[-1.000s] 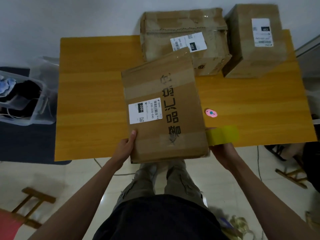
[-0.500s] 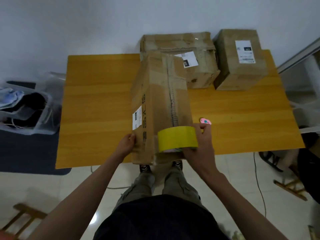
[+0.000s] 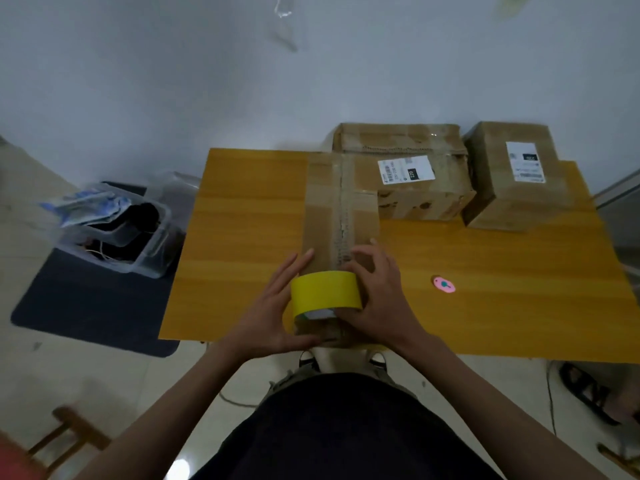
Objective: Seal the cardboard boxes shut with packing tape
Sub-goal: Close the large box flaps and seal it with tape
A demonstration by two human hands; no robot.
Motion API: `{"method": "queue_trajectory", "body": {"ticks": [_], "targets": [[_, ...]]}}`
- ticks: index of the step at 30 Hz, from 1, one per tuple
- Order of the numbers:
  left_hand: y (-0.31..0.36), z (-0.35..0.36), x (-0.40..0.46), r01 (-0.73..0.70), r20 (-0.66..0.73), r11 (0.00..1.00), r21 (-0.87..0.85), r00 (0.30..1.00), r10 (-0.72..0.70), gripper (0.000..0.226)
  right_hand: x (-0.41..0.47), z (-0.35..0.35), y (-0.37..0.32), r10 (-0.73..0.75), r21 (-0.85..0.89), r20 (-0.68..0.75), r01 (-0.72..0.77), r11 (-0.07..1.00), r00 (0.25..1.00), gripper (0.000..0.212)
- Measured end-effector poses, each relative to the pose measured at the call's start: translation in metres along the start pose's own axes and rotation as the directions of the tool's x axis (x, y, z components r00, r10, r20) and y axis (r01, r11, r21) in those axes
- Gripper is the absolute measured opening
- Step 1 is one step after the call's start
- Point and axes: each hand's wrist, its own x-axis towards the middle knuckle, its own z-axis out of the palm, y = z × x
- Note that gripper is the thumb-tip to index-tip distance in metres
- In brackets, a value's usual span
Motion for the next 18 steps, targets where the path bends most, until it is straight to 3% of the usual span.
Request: {"method": "queue_trajectory", "body": {"ticks": [7, 11, 14, 18], "targets": [[-0.024, -0.013, -0.005, 0.022, 0.039, 0.997, 0.077, 0.999, -0.025, 0.091, -0.001, -0.007, -0.015, -0.097, 0.115, 0.057, 0.090, 0.989, 0.994, 0.047], [-0.031, -0.019, -0.011, 0.033, 0.033, 0.992, 0.123, 0.999, -0.037, 0.090, -0.018, -0.044, -0.003, -0.073, 0.160, -0.068, 0.083, 0.984, 0.995, 0.037], [-0.031, -0.020, -0.010, 0.023, 0.025, 0.988, 0.152, 0.999, -0.027, 0.089, -0.042, -0.083, 0.035, -0.023, 0.150, -0.073, 0.034, 0.988, 0.997, 0.053], [-0.029, -0.017, -0.007, 0.020, 0.037, 0.987, 0.157, 0.999, -0.026, 0.088, -0.062, -0.081, 0.076, 0.044, 0.109, 0.003, -0.044, 0.993, 0.999, 0.053]]}}
